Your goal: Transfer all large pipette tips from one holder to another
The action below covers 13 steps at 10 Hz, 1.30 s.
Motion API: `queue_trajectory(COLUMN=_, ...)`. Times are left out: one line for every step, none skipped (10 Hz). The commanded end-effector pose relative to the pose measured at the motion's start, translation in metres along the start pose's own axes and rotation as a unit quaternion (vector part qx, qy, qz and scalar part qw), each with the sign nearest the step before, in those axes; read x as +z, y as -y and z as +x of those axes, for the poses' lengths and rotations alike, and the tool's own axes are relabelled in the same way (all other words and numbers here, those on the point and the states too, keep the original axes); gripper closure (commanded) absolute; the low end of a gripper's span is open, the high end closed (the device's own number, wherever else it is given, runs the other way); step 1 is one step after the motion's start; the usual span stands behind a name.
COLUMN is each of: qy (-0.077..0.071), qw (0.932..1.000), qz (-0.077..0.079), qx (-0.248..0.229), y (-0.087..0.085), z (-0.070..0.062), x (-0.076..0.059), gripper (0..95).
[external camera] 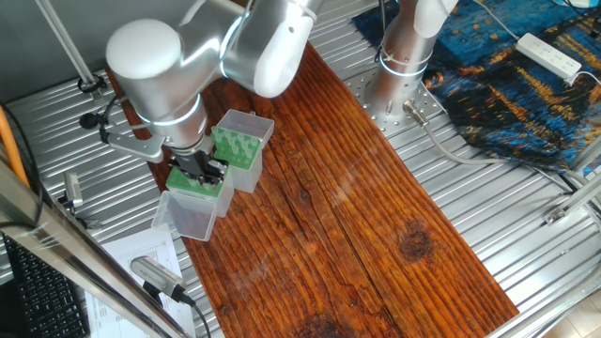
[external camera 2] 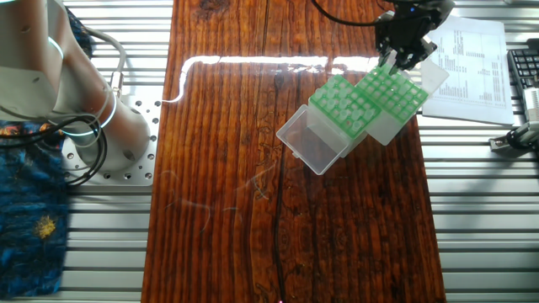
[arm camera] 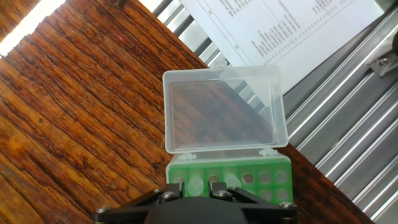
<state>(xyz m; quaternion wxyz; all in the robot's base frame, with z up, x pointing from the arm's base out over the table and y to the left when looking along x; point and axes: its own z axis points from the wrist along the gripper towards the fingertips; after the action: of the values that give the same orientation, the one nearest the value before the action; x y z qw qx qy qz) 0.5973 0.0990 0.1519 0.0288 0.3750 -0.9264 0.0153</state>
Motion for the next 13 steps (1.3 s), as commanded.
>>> queue_trajectory(qy=0.001, qw=1.0000, qz=-0.001, qx=-0.002, y=0.0006, z=0.0001, x=0.0007, gripper=76.0)
queue_trajectory(qy=0.006, qw=0.9999, qz=-0.006, qx=-0.007, y=0.0010, z=-0.0001, x=0.0023, gripper=76.0)
queue_trajectory(qy=0.006, qw=0.9999, qz=-0.006, qx=-0.009, y=0.0012, z=-0.0003, x=0.0027, gripper=76.0)
queue_trajectory(qy=0.006, qw=0.9999, qz=-0.007, qx=-0.009, y=0.0013, z=-0.0004, x=0.0027, gripper=76.0)
queue_trajectory(qy=0.007, qw=0.9999, qz=-0.007, qx=-0.008, y=0.0016, z=-0.0005, x=0.0026, gripper=76.0)
queue_trajectory(qy=0.006, qw=0.9999, qz=-0.006, qx=-0.007, y=0.0021, z=-0.0010, x=0.0022, gripper=76.0)
queue_trajectory(qy=0.003, qw=1.0000, qz=-0.005, qx=-0.008, y=0.0026, z=-0.0016, x=0.0021, gripper=76.0)
queue_trajectory(qy=0.003, qw=0.9999, qz=-0.004, qx=-0.010, y=0.0026, z=-0.0016, x=0.0025, gripper=76.0)
queue_trajectory(qy=0.004, qw=0.9999, qz=-0.004, qx=-0.009, y=0.0026, z=-0.0016, x=0.0025, gripper=76.0)
queue_trajectory(qy=0.005, qw=0.9999, qz=-0.006, qx=-0.009, y=0.0026, z=-0.0016, x=0.0025, gripper=76.0)
queue_trajectory(qy=0.009, qw=0.9999, qz=-0.009, qx=-0.009, y=0.0029, z=-0.0014, x=0.0024, gripper=76.0)
queue_trajectory(qy=0.009, qw=0.9999, qz=-0.009, qx=-0.010, y=0.0031, z=-0.0012, x=0.0022, gripper=76.0)
queue_trajectory(qy=0.009, qw=0.9999, qz=-0.009, qx=-0.010, y=0.0032, z=-0.0012, x=0.0022, gripper=76.0)
